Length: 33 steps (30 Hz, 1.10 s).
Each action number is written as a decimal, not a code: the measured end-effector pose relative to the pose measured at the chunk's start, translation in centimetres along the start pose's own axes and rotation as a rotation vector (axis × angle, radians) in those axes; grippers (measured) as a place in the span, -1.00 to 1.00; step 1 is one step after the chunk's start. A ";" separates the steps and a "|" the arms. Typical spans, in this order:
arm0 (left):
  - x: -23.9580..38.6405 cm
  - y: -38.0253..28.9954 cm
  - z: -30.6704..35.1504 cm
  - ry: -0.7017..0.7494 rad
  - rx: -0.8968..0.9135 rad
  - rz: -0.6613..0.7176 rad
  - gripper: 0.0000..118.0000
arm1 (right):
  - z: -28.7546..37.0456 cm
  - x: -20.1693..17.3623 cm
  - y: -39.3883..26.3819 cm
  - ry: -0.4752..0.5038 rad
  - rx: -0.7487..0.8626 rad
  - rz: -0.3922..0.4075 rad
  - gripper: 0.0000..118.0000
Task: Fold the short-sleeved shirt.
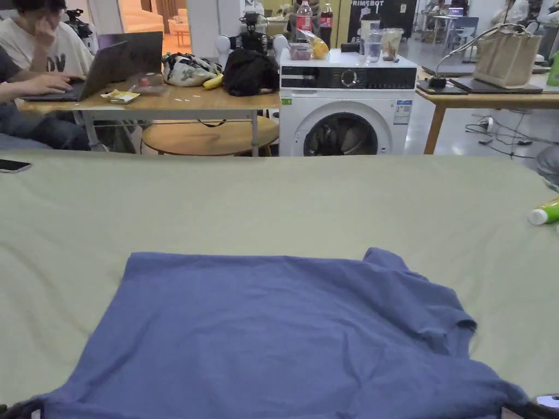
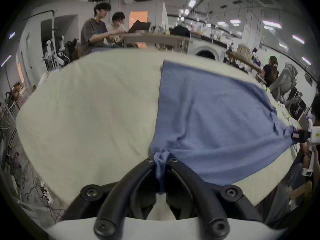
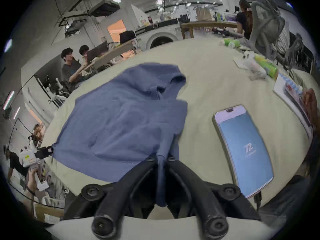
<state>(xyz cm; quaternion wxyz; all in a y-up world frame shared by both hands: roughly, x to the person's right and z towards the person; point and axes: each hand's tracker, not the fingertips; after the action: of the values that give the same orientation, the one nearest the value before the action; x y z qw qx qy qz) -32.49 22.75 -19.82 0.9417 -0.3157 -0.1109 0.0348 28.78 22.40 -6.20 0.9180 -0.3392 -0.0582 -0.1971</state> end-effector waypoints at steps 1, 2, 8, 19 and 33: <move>0.2 1.6 -0.4 -0.011 0.009 -0.011 -0.97 | -0.3 -0.2 1.2 0.003 0.009 0.007 -0.96; 0.6 3.5 -1.4 -0.017 0.030 -0.033 -0.97 | -1.1 -0.4 2.7 0.000 0.027 0.021 -0.96; 1.3 11.1 -11.9 0.012 -0.034 -0.022 -0.97 | -9.6 -1.4 9.3 -0.078 0.018 0.041 -0.96; 3.6 10.8 -14.9 0.010 0.042 0.009 0.11 | -13.0 -2.3 8.7 -0.129 0.111 0.079 0.28; 11.0 8.3 -8.3 -0.166 0.188 -0.111 -0.55 | -10.1 -11.3 6.1 -0.079 0.245 0.280 -0.87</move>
<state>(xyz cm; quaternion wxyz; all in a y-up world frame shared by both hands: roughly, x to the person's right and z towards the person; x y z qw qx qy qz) -19.81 25.99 -29.20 0.9552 -0.2155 -0.2022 0.0189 20.64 23.75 -20.31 0.9679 -0.2369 -0.0701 -0.0453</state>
